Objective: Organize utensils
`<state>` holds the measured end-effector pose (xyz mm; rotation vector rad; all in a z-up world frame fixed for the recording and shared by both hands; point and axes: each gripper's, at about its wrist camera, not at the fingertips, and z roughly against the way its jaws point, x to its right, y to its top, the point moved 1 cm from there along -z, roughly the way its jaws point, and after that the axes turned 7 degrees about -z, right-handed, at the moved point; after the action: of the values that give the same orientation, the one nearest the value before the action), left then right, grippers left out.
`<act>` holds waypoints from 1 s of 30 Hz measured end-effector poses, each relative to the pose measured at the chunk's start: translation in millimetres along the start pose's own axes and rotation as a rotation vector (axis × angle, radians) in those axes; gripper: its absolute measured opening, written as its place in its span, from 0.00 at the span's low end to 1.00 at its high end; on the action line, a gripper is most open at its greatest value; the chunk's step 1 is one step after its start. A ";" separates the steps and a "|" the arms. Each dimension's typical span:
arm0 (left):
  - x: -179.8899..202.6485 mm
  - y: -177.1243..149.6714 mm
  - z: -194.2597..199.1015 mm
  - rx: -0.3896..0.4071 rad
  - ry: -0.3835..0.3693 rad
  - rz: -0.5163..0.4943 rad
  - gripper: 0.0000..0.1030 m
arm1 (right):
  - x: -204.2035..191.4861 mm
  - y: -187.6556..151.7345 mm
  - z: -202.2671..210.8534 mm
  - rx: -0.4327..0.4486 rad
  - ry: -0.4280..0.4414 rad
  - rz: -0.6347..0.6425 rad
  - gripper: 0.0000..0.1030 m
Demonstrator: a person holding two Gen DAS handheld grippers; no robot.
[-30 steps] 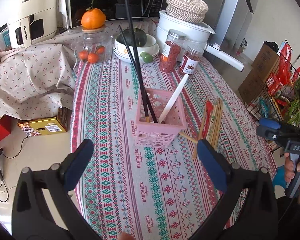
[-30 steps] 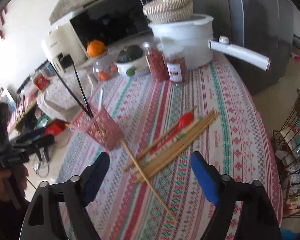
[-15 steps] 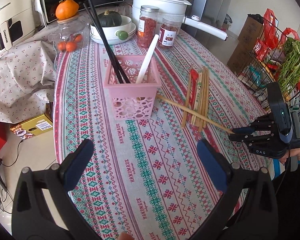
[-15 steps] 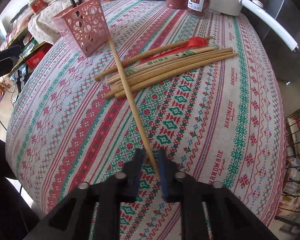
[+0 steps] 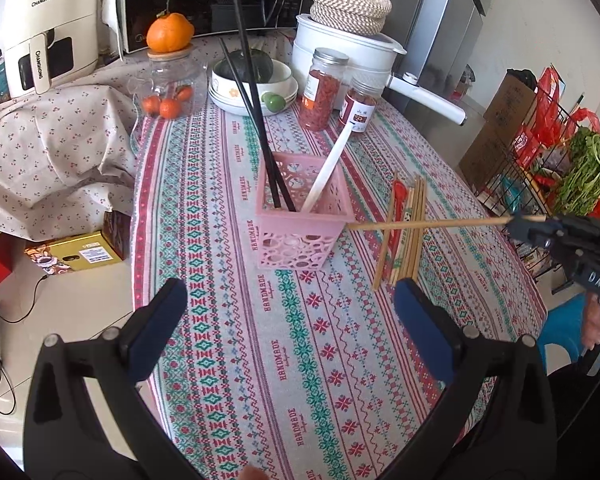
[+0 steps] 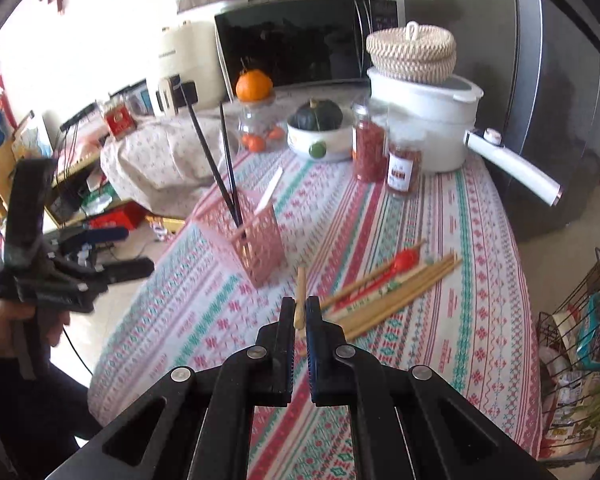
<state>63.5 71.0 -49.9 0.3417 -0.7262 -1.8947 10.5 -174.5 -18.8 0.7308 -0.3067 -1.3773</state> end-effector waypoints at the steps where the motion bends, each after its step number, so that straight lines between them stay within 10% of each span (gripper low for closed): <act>1: -1.7 0.2 0.3 0.001 0.001 0.005 0.99 | -4.2 11.4 0.9 0.020 0.004 -0.008 0.05; 19: -24.7 -2.9 0.5 -0.018 0.011 0.051 0.99 | -74.5 130.0 60.1 0.203 0.056 0.028 0.05; 30: -27.4 -2.0 1.5 -0.015 0.000 0.062 0.99 | -76.4 155.0 0.9 0.178 0.084 -0.011 0.05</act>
<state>73.0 96.7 -52.4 0.3064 -0.7151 -1.8412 115.3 -98.7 95.8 0.9359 -0.3629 -1.3367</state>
